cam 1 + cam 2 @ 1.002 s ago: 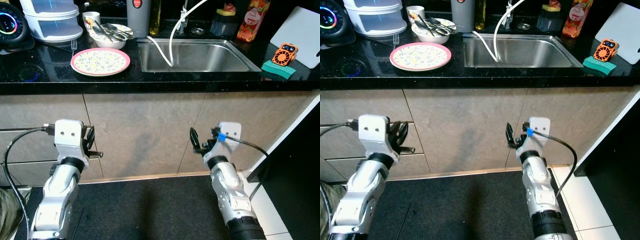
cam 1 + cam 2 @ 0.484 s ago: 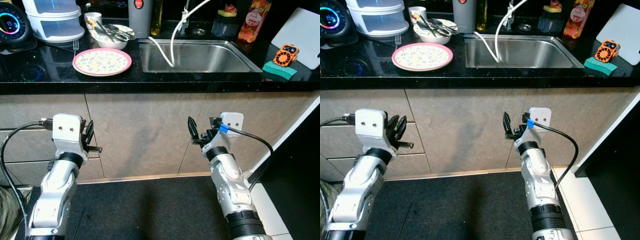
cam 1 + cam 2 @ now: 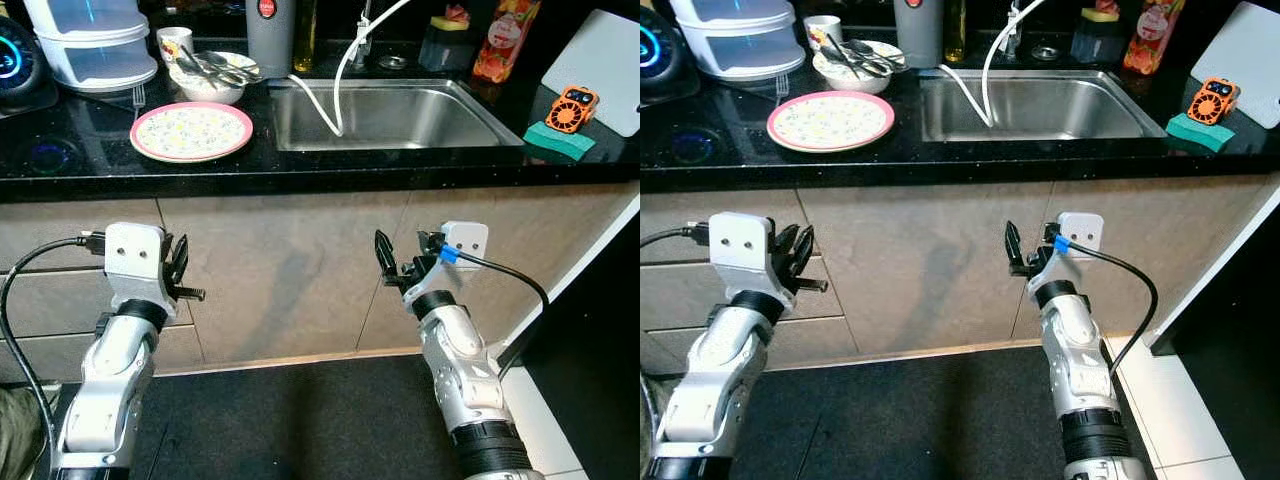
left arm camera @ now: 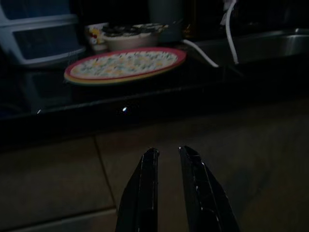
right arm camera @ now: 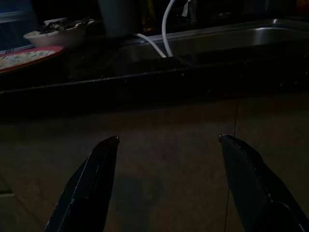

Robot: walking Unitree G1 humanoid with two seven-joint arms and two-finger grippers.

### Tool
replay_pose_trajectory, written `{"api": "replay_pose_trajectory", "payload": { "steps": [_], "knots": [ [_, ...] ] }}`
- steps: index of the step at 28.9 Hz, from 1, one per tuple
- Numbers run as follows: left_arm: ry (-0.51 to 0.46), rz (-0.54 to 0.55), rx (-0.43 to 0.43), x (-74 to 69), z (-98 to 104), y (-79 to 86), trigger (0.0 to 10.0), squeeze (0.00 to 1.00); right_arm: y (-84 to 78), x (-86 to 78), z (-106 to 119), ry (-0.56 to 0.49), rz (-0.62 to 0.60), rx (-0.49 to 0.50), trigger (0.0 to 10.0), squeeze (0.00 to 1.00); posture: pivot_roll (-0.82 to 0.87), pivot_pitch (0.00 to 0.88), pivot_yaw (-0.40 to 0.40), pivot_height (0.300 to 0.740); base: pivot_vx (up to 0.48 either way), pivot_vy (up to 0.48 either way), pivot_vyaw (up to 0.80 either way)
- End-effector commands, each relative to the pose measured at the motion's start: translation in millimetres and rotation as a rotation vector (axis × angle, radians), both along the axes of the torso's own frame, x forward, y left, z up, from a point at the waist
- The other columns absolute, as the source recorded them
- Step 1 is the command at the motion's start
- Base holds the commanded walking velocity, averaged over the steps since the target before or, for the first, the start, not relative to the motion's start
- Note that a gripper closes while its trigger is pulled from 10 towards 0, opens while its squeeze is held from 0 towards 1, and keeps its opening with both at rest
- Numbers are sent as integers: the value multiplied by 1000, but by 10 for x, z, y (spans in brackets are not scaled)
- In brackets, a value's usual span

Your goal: Kitchen organization

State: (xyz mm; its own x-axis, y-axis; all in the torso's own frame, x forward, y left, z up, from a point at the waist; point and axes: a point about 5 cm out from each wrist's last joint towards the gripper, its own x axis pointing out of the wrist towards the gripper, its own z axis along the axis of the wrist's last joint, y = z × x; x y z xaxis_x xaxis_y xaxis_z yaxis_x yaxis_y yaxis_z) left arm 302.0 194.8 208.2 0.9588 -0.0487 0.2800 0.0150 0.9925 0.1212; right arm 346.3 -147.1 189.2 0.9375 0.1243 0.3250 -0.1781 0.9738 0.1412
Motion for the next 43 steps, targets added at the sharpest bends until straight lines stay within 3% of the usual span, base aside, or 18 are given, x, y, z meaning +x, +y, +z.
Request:
{"api": "replay_pose_trajectory", "payload": {
  "steps": [1, 16, 43],
  "knots": [
    [-9, -3, 32, -12, 48, 12, 10000, 0, 15, -9, 31, -9, 6, 16, 10000, 0, 12, 119, -24, 740, 285, 0, 0],
    [-91, -26, 46, 9, 316, -38, 10000, 0, 58, -6, 241, -76, 24, 36, 10000, 0, 13, 116, -24, 740, 283, 0, 0],
    [-110, -33, 28, 12, 386, -44, 10000, 0, 86, -14, 334, -99, 40, 34, 10000, 0, 13, 114, -25, 740, 294, 0, 0]
  ]
}}
